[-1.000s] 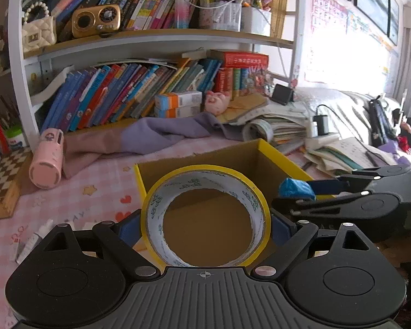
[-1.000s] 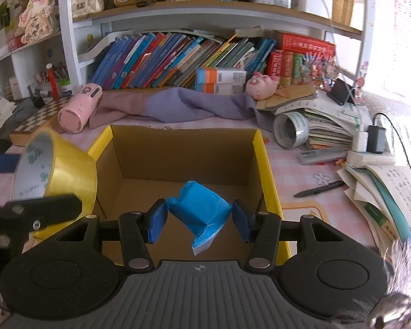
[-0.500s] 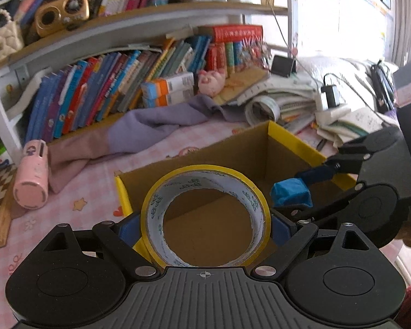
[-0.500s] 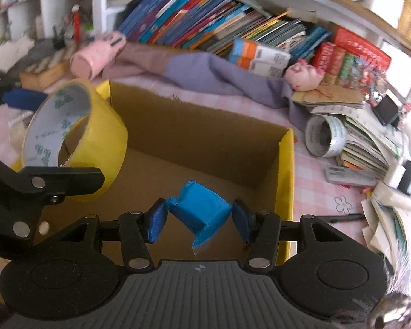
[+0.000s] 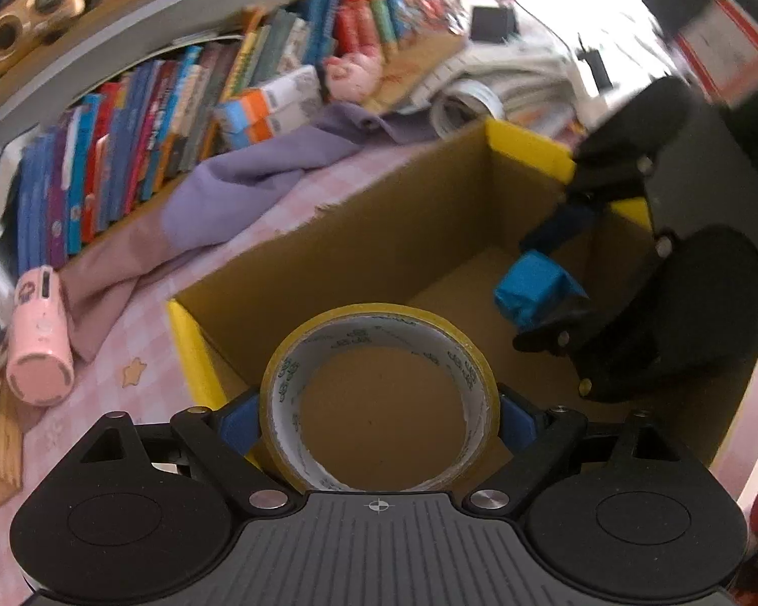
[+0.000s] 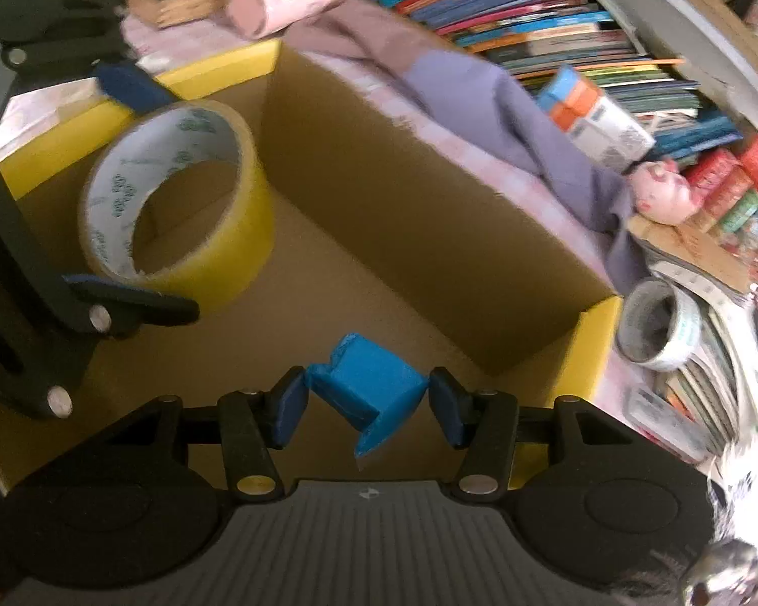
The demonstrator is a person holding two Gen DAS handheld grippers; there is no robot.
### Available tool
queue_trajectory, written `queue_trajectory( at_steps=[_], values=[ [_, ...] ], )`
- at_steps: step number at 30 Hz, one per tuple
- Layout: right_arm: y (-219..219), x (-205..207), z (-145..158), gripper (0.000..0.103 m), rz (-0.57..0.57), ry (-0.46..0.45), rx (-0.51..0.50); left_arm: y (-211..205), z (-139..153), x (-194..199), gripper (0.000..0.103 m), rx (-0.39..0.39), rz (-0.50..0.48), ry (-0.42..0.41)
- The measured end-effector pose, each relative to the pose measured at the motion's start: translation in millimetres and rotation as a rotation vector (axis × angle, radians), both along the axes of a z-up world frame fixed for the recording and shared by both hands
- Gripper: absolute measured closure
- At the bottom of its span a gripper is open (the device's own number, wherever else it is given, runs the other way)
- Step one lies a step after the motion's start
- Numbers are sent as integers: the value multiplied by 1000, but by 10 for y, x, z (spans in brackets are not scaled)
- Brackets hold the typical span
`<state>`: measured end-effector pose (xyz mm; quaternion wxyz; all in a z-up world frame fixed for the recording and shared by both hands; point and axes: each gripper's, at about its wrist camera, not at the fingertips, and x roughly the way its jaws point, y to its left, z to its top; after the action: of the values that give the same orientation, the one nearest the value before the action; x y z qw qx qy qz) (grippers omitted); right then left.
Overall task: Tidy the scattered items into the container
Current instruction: 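Release the blue block with the right tool while the left tool drops the tape roll into the box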
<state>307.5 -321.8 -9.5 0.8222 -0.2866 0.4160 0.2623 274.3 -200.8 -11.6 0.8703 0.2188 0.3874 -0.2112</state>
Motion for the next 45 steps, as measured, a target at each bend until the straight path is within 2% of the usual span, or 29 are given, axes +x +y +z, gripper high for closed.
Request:
queue_trajectory(
  at_steps=[7, 14, 18, 19, 22, 31, 34, 42, 45],
  values=[
    [58, -12, -64, 53, 60, 50, -36, -23, -15, 8, 10, 30, -15, 28],
    [69, -19, -96, 52, 69, 81, -42, -58, -45, 14, 10, 53, -35, 46],
    [61, -20, -90, 43, 64, 71, -35, -71, -52, 0, 8, 57, -31, 41],
    [57, -26, -82, 37, 60, 63, -31, -67, -45, -5, 4, 52, -25, 34],
    [33, -35, -53, 28, 45, 39, -15, -26, -14, -15, 1, 12, -10, 32],
    [-58, -136, 132, 26, -16, -19, 65, 8, 127, -166, 1, -40, 27, -26],
    [-79, -214, 227, 26, -42, -54, 100, 16, 200, -255, 1, -50, 37, -73],
    [-100, -491, 501, 26, -158, -167, 208, 265, 481, -486, 1, -149, 113, -143],
    [-115, -638, 629, 26, -211, -221, 274, 374, 585, -626, 1, -188, 131, -206]
  ],
)
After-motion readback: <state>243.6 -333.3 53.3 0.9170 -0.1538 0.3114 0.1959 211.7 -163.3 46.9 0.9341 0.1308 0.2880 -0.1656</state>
